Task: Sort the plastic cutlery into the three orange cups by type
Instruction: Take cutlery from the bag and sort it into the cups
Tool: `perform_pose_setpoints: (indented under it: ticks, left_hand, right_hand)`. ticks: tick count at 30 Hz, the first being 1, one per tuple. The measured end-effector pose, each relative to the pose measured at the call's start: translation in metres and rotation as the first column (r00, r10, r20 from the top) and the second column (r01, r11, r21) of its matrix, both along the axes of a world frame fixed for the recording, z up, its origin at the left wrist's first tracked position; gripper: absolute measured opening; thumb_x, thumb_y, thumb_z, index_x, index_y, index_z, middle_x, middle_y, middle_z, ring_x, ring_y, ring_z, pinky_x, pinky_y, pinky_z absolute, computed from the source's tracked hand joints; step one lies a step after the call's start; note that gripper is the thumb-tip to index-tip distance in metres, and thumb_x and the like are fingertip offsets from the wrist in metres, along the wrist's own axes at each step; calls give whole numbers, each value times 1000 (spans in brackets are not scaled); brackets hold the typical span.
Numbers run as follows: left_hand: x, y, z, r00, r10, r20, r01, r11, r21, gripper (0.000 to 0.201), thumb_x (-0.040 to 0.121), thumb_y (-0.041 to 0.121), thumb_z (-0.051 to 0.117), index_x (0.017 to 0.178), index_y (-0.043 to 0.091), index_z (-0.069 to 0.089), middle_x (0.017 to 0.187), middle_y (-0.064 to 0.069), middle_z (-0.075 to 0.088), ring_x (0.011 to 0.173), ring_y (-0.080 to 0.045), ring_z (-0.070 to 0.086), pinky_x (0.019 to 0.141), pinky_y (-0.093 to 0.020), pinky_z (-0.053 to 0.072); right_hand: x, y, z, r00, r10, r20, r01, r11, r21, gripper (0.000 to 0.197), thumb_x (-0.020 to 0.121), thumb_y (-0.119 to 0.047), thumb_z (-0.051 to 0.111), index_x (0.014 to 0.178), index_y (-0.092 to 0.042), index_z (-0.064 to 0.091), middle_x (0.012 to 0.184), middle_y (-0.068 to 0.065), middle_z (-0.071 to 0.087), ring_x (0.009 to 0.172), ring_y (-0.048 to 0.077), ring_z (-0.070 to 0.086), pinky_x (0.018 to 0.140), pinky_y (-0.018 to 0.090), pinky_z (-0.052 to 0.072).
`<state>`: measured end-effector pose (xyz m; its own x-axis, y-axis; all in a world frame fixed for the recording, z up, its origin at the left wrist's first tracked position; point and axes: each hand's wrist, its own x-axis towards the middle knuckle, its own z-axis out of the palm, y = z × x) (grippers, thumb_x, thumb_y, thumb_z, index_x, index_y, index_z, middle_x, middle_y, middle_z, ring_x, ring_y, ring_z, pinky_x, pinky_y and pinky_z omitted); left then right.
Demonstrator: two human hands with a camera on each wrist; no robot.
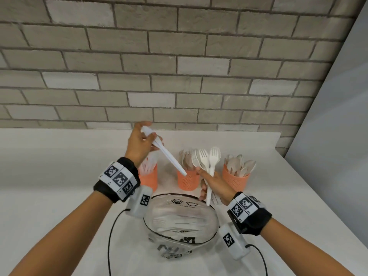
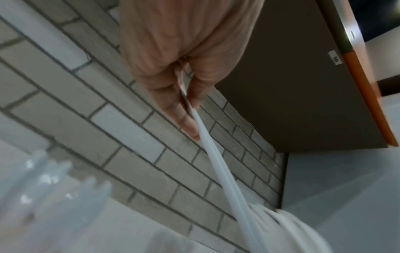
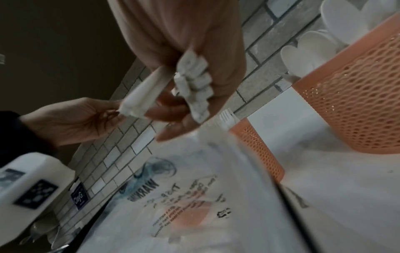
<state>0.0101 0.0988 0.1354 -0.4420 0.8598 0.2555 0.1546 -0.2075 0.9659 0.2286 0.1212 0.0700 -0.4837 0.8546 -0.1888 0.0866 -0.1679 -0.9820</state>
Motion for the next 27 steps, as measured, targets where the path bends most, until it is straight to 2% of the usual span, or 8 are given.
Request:
perform_pose_setpoints:
  ticks: [3,7,11,18,21,23,25,27]
  left_hand:
    - [-33,6,15,955,198,-222,-169,975,143,28,94,3,45,120,13,41,92,-14,62,81,-29,65,76,-41,57]
    - [-53,9,19,804,320,-501,-228,944,238,28,96,8,41,124,9,41,84,-4,63,74,-24,62,69,-28,46]
    - [-59,12,-7,729,248,-638,-203,968,145,29,98,11,38,126,9,41,87,-6,65,71,-23,60,67,-27,43]
    - [-62,20,-73,717,75,-693,-170,983,-69,26,98,10,35,122,10,44,95,-11,68,72,-31,63,66,-29,43]
    - [-64,21,-97,693,7,-721,-179,970,-162,30,97,9,35,124,7,48,113,-16,64,92,-33,62,74,-31,44]
    - [-65,21,-105,669,-20,-743,-206,955,-212,38,96,7,37,133,7,44,131,-18,53,116,-34,53,91,-38,45]
    - [-67,22,-103,628,-19,-778,-250,942,-226,44,95,6,39,139,7,39,145,-19,39,134,-34,36,106,-42,36]
    - [-67,22,-94,558,9,-830,-276,945,-176,47,94,6,43,140,2,37,148,-20,33,140,-36,25,114,-42,25]
  right_hand:
    - [-2,2,5,1000,0,1,1,1000,-32,17,93,-31,53,82,-19,52,39,-7,35,30,6,35,34,18,35]
    - [-7,4,9,999,34,-29,-36,995,-96,15,92,-23,54,82,-15,46,40,-7,31,29,5,28,33,14,25]
    - [-13,2,8,997,65,-33,-69,988,-138,14,93,-28,51,89,-14,48,41,-6,31,29,6,27,32,14,23]
    - [-17,-3,5,996,82,-32,-86,984,-154,20,96,-29,43,84,-13,48,40,-6,32,28,6,28,32,12,24]
    - [-16,-4,5,997,76,-11,-77,987,-143,17,96,-22,43,83,-12,45,40,-6,34,29,6,30,32,13,25]
    - [-15,-4,4,997,77,8,-75,990,-123,18,97,-21,42,82,-12,43,40,-7,34,29,6,30,32,13,27]
    - [-15,-4,4,997,74,34,-71,993,-97,17,97,-20,42,81,-13,43,40,-7,34,29,6,30,33,13,26]
    - [-16,-4,3,997,50,54,-47,997,-65,13,97,-18,42,85,-12,44,41,-7,34,29,6,30,33,14,26]
